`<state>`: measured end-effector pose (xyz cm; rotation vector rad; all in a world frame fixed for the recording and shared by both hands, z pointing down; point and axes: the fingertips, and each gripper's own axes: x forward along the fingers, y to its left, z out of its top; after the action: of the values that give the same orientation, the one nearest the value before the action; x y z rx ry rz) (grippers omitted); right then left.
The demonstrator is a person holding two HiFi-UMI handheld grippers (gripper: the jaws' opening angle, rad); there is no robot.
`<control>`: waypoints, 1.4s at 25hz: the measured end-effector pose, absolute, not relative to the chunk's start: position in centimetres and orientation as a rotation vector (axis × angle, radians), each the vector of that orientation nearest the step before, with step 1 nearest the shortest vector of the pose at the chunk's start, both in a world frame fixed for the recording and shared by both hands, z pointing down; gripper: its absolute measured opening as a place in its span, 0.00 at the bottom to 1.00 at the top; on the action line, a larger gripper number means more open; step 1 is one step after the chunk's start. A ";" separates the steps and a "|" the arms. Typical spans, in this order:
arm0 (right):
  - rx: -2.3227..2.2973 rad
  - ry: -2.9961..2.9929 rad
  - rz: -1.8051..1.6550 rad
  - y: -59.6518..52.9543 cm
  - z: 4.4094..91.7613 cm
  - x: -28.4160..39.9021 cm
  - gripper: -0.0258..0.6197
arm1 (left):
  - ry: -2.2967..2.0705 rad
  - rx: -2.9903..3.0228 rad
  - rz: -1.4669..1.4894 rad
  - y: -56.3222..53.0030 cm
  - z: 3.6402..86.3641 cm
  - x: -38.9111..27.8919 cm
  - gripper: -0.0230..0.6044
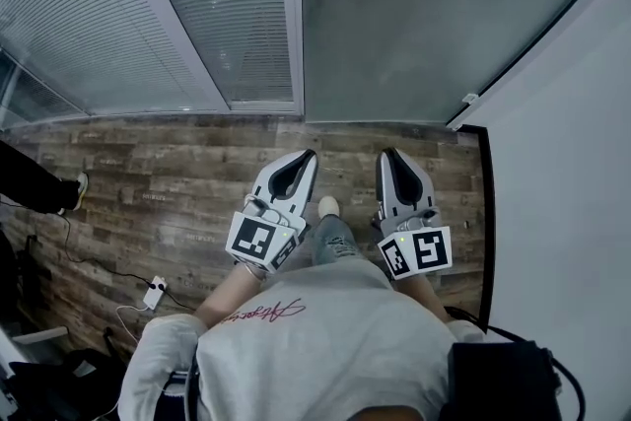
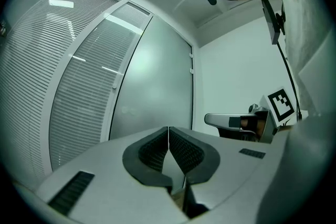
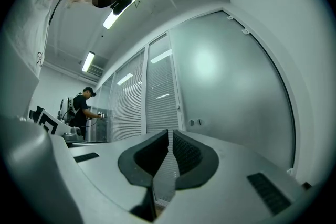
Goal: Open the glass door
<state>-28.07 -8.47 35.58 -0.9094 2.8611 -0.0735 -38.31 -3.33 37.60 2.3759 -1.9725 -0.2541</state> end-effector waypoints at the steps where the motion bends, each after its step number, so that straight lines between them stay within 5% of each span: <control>1: -0.898 2.864 -0.069 -9.6 35.5 -28.7 0.09 | -1.983 2.373 -0.259 -4.4 37.4 -38.9 0.07; 15: -0.775 2.913 -0.035 -28.9 34.4 -39.8 0.09 | -2.100 2.298 -0.268 -20.4 36.0 -45.6 0.07; 19: -0.707 2.918 -0.036 -32.8 34.1 -43.3 0.19 | -2.150 2.253 -0.265 -22.9 36.1 -47.5 0.07; 35: -0.981 2.890 -0.044 -45.7 34.7 -52.9 0.29 | -2.220 2.175 -0.238 -27.0 35.8 -52.6 0.07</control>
<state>-52.93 -45.72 34.66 -0.9815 2.8895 -0.0439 -52.57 -26.98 35.84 2.1749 -2.2199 -0.2384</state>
